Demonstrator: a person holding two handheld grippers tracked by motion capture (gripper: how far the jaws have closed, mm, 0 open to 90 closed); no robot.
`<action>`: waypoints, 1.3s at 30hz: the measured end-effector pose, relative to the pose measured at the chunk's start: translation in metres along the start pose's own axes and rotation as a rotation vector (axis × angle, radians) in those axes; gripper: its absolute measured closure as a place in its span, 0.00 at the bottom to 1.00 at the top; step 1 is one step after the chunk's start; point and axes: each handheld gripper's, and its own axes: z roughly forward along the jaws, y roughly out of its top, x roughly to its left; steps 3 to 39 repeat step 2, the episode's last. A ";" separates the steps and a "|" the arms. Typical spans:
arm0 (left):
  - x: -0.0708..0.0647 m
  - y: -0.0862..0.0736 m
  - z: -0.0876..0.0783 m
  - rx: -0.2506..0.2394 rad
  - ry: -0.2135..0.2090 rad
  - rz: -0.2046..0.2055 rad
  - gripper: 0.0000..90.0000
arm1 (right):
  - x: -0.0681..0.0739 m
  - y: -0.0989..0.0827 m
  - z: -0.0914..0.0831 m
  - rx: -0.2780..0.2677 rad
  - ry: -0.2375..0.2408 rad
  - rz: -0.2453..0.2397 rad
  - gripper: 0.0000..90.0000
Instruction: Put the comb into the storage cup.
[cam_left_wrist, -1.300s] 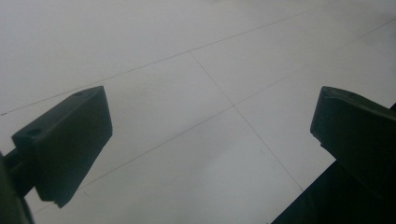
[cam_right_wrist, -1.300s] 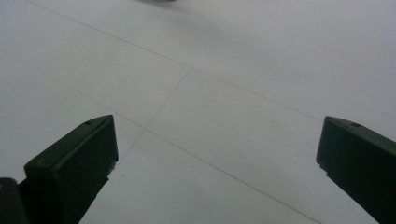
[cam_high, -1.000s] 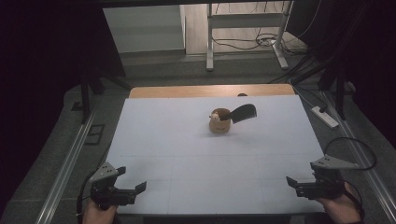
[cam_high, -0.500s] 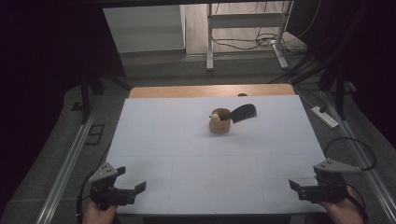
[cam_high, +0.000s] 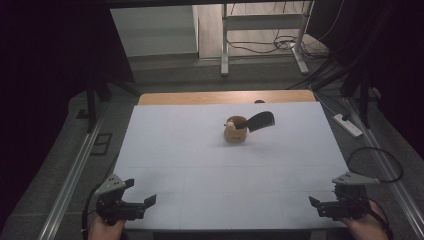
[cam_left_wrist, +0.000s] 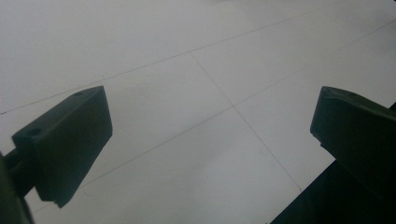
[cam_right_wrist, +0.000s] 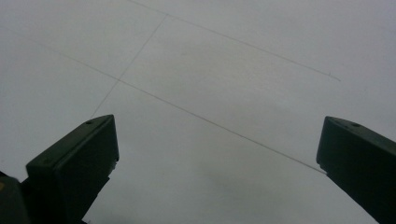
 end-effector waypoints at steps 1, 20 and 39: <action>0.000 0.000 0.000 -0.001 0.000 0.000 0.00 | 0.000 0.000 0.000 0.003 -0.002 -0.002 0.00; 0.000 0.000 0.000 -0.001 -0.001 0.000 0.00 | 0.000 0.000 0.001 0.003 -0.003 -0.005 0.00; 0.000 0.000 0.000 -0.001 -0.001 0.000 0.00 | 0.000 0.000 0.001 0.003 -0.003 -0.005 0.00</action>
